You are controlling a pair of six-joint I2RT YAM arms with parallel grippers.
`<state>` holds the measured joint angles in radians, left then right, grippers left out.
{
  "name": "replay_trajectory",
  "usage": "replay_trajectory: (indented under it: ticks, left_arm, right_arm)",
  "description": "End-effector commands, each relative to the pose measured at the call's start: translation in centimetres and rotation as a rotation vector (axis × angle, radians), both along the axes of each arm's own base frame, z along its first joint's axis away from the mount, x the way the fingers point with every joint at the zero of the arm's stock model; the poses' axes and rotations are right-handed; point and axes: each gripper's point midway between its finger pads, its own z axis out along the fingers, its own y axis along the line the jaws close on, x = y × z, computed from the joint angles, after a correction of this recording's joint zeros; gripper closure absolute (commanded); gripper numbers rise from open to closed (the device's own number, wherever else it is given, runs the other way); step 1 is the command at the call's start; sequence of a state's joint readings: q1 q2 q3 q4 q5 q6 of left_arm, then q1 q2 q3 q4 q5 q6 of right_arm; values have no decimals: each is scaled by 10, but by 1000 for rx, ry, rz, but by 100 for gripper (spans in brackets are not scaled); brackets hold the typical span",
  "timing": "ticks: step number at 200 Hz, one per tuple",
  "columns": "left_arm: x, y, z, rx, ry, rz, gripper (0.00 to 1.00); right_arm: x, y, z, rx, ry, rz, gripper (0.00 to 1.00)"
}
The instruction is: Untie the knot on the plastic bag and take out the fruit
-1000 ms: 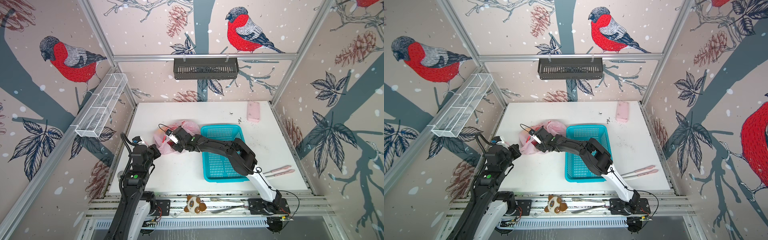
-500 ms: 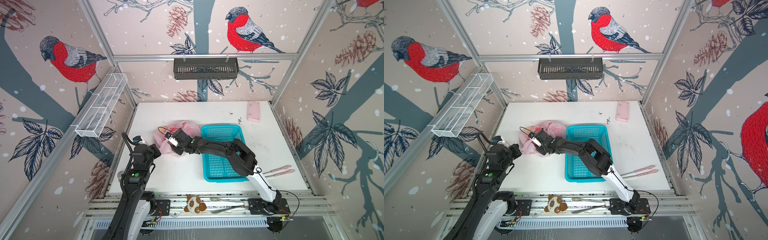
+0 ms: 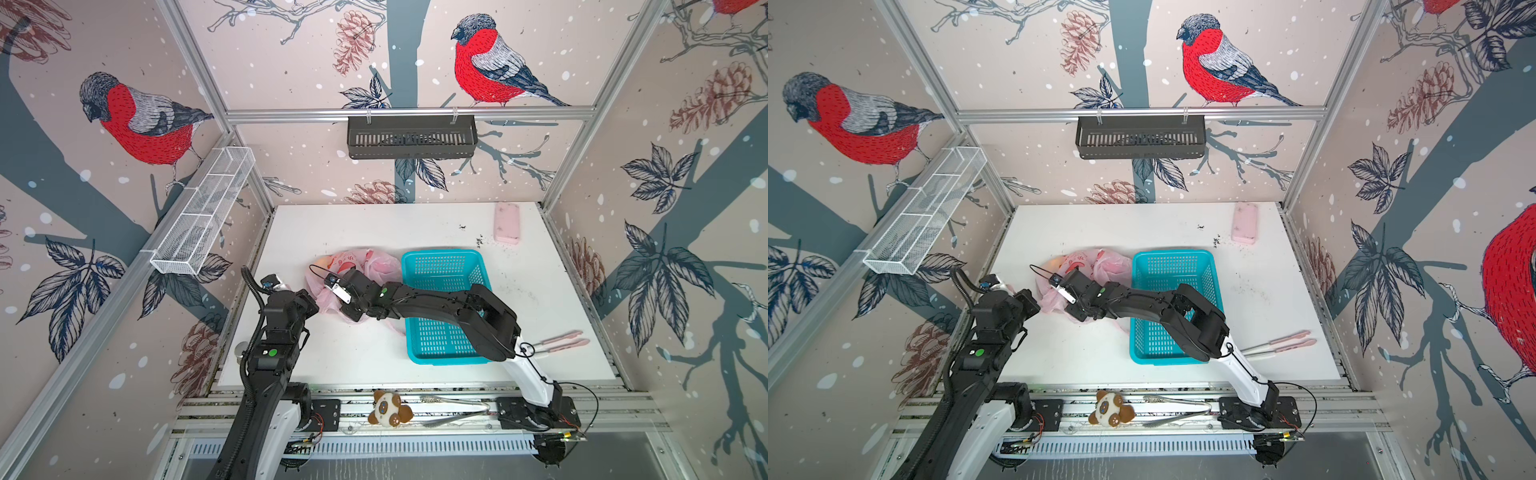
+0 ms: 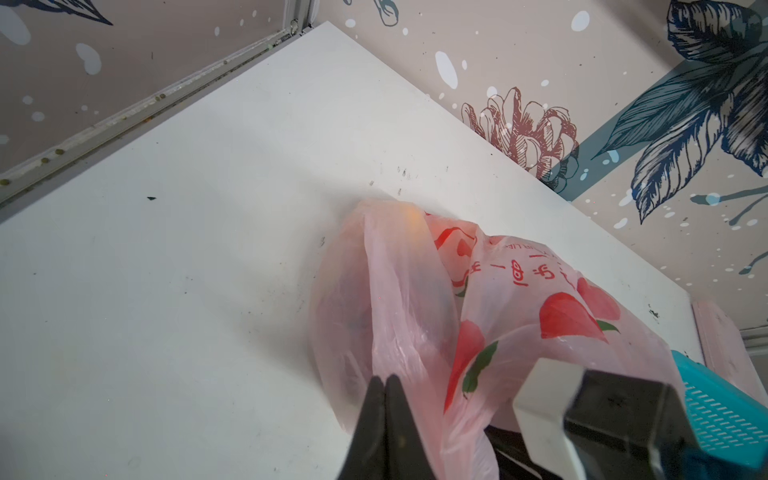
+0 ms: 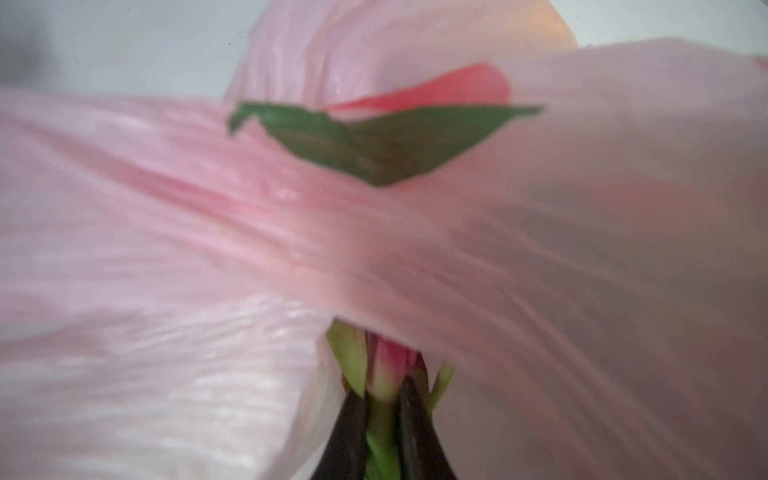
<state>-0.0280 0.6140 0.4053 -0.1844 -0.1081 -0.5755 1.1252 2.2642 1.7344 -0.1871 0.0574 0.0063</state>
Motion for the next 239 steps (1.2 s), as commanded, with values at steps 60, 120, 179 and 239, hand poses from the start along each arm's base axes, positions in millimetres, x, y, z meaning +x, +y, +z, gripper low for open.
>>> replay_trajectory:
  ticks: [60,120,179,239]
  left_arm:
    - [0,7,8,2,-22,43,100]
    - [-7,13,24,27,-44,71,100]
    - [-10,17,14,21,-23,96,100]
    - [-12,20,15,28,-22,118,100]
  right_arm:
    - [-15,-21,15,-25,73,-210,87]
    - [1,-45,7,-58,88,-313,87]
    - [-13,-54,23,-56,98,-302,86]
    - [-42,-75,6,-105,165,-337,87]
